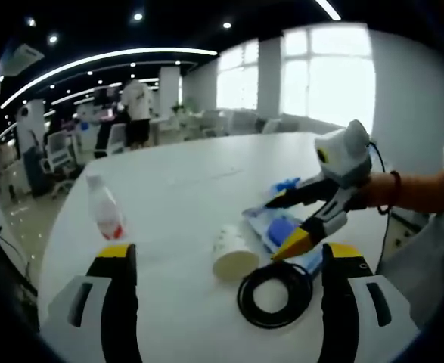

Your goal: Arrange the tabletop items into an orderly group along one side of the table until the central work area is clear of visible clutter.

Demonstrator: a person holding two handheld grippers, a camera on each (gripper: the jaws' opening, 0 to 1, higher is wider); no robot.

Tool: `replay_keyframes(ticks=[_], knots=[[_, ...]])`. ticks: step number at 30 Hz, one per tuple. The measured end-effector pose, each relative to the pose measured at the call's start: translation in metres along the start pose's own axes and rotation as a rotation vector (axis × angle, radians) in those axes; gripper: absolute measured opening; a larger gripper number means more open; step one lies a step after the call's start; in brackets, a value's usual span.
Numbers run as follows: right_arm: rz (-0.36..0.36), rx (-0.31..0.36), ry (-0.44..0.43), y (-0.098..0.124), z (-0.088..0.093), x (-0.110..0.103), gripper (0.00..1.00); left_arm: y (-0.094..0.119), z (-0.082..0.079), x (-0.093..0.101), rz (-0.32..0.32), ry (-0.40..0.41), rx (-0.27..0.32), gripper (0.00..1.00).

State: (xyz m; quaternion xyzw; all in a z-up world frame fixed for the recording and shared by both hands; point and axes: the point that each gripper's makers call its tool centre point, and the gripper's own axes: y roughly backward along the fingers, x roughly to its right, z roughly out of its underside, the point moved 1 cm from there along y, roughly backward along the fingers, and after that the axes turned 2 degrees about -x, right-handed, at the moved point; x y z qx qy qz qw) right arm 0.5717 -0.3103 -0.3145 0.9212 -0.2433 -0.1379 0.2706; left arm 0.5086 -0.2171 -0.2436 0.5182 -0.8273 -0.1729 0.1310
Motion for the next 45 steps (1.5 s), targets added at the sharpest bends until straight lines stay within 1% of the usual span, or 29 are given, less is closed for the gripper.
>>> replay_keyframes(ticks=[3, 5, 6, 9, 11, 16, 22, 26, 32, 33, 34, 35, 38, 42, 45], knots=[[-0.003, 0.008, 0.029, -0.005, -0.001, -0.004, 0.8, -0.001, 0.002, 0.0, 0.002, 0.003, -0.007, 0.99], [0.004, 0.031, 0.076, -0.009, -0.004, -0.006, 0.76, -0.001, 0.002, 0.0, -0.001, 0.003, -0.012, 0.99], [0.01, 0.029, 0.089, -0.012, -0.003, -0.007, 0.74, -0.001, 0.003, 0.0, -0.002, 0.002, -0.013, 0.99], [0.018, 0.035, 0.097, -0.016, -0.003, -0.007, 0.7, -0.001, 0.003, 0.0, -0.003, 0.003, -0.014, 0.99], [0.027, 0.029, 0.107, -0.02, -0.002, -0.007, 0.67, -0.001, 0.006, -0.001, -0.006, 0.005, -0.025, 0.99], [0.037, 0.017, 0.118, -0.027, 0.0, -0.008, 0.61, -0.002, 0.006, 0.0, -0.001, 0.006, -0.027, 0.99], [0.067, 0.004, 0.117, -0.034, 0.003, -0.006, 0.44, -0.002, 0.007, 0.001, 0.003, 0.007, -0.031, 0.99], [0.073, -0.006, 0.106, -0.035, 0.005, -0.005, 0.43, -0.002, 0.006, -0.001, 0.005, 0.025, -0.02, 0.98], [0.11, -0.015, 0.148, -0.035, 0.006, -0.003, 0.33, -0.002, 0.008, 0.0, 0.011, 0.025, -0.03, 0.97], [0.141, -0.016, 0.168, -0.034, 0.005, 0.0, 0.31, -0.002, 0.008, 0.001, 0.015, 0.027, -0.031, 0.97], [0.156, -0.02, 0.2, -0.032, 0.005, 0.002, 0.27, -0.002, 0.008, 0.001, 0.016, 0.027, -0.032, 0.97], [0.157, -0.018, 0.215, -0.032, 0.004, 0.001, 0.24, -0.002, 0.008, 0.001, 0.016, 0.026, -0.032, 0.98], [0.162, -0.009, 0.221, -0.03, 0.002, 0.001, 0.13, -0.002, 0.007, 0.001, 0.016, 0.024, -0.029, 0.98], [0.178, -0.007, 0.229, -0.03, 0.0, 0.005, 0.1, -0.003, 0.008, 0.001, 0.018, 0.023, -0.036, 0.97], [0.184, -0.002, 0.233, -0.029, -0.001, 0.006, 0.05, -0.003, 0.008, 0.002, 0.019, 0.022, -0.036, 0.97]])
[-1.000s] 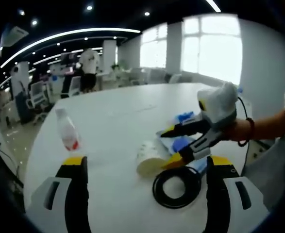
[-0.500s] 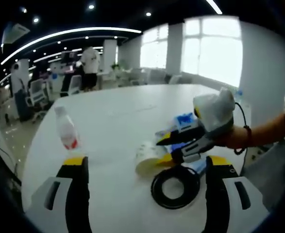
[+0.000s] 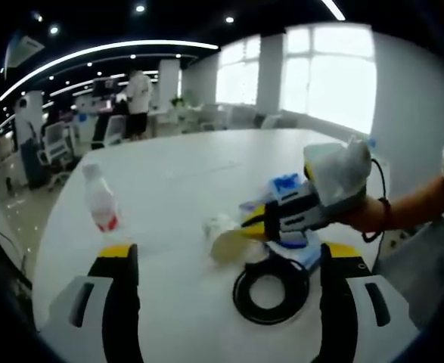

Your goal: Arrange the tabletop items into an orderly group along one side of the table until the central work area is clear of visible clutter.

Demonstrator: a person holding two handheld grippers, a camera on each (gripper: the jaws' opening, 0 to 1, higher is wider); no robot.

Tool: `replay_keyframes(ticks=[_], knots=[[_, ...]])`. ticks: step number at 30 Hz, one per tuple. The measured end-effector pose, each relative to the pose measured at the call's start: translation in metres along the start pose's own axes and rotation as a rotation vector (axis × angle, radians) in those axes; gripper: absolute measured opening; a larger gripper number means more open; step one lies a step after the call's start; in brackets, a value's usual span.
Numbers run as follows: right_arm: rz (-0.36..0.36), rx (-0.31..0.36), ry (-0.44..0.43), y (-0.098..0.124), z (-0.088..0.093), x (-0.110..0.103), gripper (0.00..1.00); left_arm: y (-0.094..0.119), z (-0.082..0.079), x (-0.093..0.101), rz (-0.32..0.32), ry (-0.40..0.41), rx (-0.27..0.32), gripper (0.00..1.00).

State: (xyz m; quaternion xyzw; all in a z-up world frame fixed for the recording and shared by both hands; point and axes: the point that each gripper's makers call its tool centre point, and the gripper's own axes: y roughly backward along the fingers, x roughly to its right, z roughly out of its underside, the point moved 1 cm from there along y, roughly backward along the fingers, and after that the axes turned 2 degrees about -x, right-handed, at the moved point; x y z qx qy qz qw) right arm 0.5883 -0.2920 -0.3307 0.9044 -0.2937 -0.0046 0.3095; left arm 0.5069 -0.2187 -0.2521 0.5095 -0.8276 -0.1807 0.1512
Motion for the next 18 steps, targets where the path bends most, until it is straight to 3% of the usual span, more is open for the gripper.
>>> replay_keyframes(ticks=[7, 11, 13, 18], knots=[[0.012, 0.0, 0.007, 0.002, -0.002, 0.003, 0.02, 0.0, -0.001, 0.001, 0.004, -0.004, 0.002, 0.97], [0.004, -0.01, -0.032, 0.008, -0.004, 0.006, 0.02, 0.0, -0.006, 0.004, 0.019, -0.006, 0.028, 0.97], [0.021, -0.053, -0.033, 0.011, 0.002, 0.009, 0.02, 0.0, -0.007, 0.006, 0.024, -0.015, 0.033, 0.97], [-0.009, -0.063, -0.121, 0.019, 0.003, 0.01, 0.01, -0.001, -0.006, 0.008, 0.021, -0.052, 0.019, 0.98]])
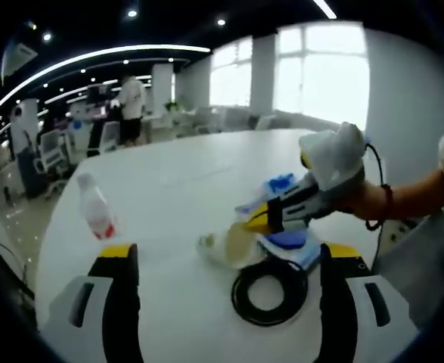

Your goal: Arrange the tabletop items into an orderly group along one side of the table until the central work area is clear of visible clutter.

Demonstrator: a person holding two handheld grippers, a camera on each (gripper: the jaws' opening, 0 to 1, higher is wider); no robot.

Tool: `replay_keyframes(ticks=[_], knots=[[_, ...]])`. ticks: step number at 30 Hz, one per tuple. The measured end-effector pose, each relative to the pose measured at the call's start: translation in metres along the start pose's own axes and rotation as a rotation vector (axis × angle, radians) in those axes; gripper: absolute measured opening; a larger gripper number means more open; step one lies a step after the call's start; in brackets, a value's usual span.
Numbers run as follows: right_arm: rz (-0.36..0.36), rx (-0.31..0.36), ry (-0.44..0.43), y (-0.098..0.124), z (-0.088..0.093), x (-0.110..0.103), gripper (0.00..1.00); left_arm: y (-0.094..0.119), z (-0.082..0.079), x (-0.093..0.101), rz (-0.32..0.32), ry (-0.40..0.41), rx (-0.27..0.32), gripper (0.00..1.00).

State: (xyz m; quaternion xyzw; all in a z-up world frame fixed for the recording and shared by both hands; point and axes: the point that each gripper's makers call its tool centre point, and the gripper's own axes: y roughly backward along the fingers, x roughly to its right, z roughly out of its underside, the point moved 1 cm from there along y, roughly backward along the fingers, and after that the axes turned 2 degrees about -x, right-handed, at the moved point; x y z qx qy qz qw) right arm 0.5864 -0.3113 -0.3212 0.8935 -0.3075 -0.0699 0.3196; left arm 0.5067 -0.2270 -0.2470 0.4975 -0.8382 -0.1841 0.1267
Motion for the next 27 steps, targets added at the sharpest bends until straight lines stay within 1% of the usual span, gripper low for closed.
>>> replay_keyframes(ticks=[2, 4, 7, 9, 10, 12, 16, 19, 21, 24, 25, 26, 27], knots=[[0.024, -0.013, -0.036, 0.005, 0.001, 0.006, 0.01, 0.0, -0.003, 0.002, 0.012, 0.002, 0.017, 0.98], [0.023, -0.016, -0.047, 0.01, 0.001, 0.008, 0.01, 0.0, -0.005, 0.004, 0.02, -0.006, 0.024, 0.98], [0.009, -0.006, -0.106, 0.019, -0.002, 0.009, 0.01, -0.002, -0.004, 0.008, 0.034, -0.024, 0.018, 0.98], [-0.016, -0.003, -0.114, 0.023, -0.003, 0.007, 0.01, -0.003, -0.004, 0.01, 0.047, -0.033, 0.015, 0.97], [-0.02, -0.003, -0.14, 0.026, -0.004, 0.007, 0.01, -0.003, -0.004, 0.012, 0.054, -0.039, 0.018, 0.97], [-0.027, -0.01, -0.133, 0.03, -0.004, 0.006, 0.01, -0.003, -0.006, 0.014, 0.062, -0.047, 0.023, 0.97], [-0.052, -0.029, -0.18, 0.039, 0.0, 0.002, 0.01, -0.004, -0.008, 0.017, 0.071, -0.077, 0.031, 0.97], [-0.073, -0.042, -0.199, 0.044, 0.003, -0.001, 0.01, -0.005, -0.007, 0.019, 0.075, -0.108, 0.028, 0.97], [-0.079, -0.041, -0.206, 0.048, 0.004, -0.001, 0.01, -0.006, -0.007, 0.021, 0.081, -0.124, 0.027, 0.97], [-0.083, -0.045, -0.216, 0.052, 0.005, -0.001, 0.01, -0.009, -0.006, 0.026, 0.095, -0.169, 0.021, 0.95], [-0.091, -0.049, -0.243, 0.054, 0.007, -0.001, 0.01, -0.01, -0.005, 0.028, 0.097, -0.184, 0.018, 0.96], [-0.097, -0.049, -0.252, 0.055, 0.007, -0.001, 0.01, -0.011, -0.004, 0.029, 0.099, -0.214, 0.008, 0.95], [-0.115, -0.053, -0.273, 0.059, 0.009, -0.003, 0.01, -0.011, -0.004, 0.031, 0.1, -0.238, 0.005, 0.95]])
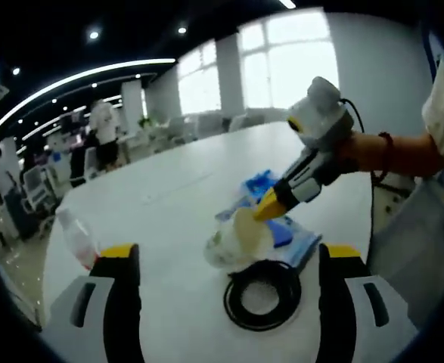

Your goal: Arrange the tabletop items into an orderly group along one side of the table until the central work area is clear of visible clutter.

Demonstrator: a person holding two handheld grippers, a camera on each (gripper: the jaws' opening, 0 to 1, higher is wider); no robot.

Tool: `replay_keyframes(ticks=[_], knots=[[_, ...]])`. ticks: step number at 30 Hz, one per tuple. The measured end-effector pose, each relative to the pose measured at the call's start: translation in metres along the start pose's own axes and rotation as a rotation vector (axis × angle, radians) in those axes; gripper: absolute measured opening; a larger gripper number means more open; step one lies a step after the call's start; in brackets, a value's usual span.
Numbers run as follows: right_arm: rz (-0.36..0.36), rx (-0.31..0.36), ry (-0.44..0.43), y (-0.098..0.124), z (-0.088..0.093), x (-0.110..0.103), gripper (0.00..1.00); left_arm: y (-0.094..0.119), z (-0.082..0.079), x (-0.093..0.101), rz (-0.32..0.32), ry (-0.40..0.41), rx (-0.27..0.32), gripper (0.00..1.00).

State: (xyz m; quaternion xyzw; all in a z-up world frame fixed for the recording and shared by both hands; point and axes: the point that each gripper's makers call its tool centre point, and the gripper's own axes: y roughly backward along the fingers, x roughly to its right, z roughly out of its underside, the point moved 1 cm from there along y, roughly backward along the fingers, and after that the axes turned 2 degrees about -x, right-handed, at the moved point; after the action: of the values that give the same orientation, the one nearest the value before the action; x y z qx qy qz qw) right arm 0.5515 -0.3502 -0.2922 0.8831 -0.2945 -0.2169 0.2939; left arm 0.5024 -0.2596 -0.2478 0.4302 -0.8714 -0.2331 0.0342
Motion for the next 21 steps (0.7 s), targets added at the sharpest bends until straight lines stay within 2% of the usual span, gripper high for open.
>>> replay_keyframes(ticks=[4, 6, 8, 15, 17, 18, 21], knots=[[-0.015, -0.018, -0.016, 0.007, 0.006, -0.001, 0.01, -0.004, 0.001, 0.006, 0.005, -0.074, -0.015, 0.93], [-0.03, -0.036, -0.031, 0.01, 0.011, -0.004, 0.01, -0.006, 0.009, 0.01, 0.017, -0.092, -0.063, 0.92], [-0.046, -0.055, -0.042, 0.013, 0.014, -0.007, 0.01, -0.008, 0.012, 0.013, 0.015, -0.118, -0.08, 0.91], [-0.097, -0.083, -0.064, 0.019, 0.02, -0.018, 0.01, -0.013, 0.015, 0.022, 0.041, -0.171, -0.099, 0.87], [-0.128, -0.105, -0.077, 0.021, 0.024, -0.023, 0.01, -0.014, 0.016, 0.025, 0.051, -0.177, -0.098, 0.85], [-0.154, -0.124, -0.11, 0.023, 0.027, -0.027, 0.01, -0.014, 0.016, 0.026, 0.053, -0.19, -0.102, 0.84], [-0.186, -0.113, -0.136, 0.026, 0.025, -0.032, 0.01, -0.016, 0.017, 0.027, 0.042, -0.238, -0.117, 0.81]])
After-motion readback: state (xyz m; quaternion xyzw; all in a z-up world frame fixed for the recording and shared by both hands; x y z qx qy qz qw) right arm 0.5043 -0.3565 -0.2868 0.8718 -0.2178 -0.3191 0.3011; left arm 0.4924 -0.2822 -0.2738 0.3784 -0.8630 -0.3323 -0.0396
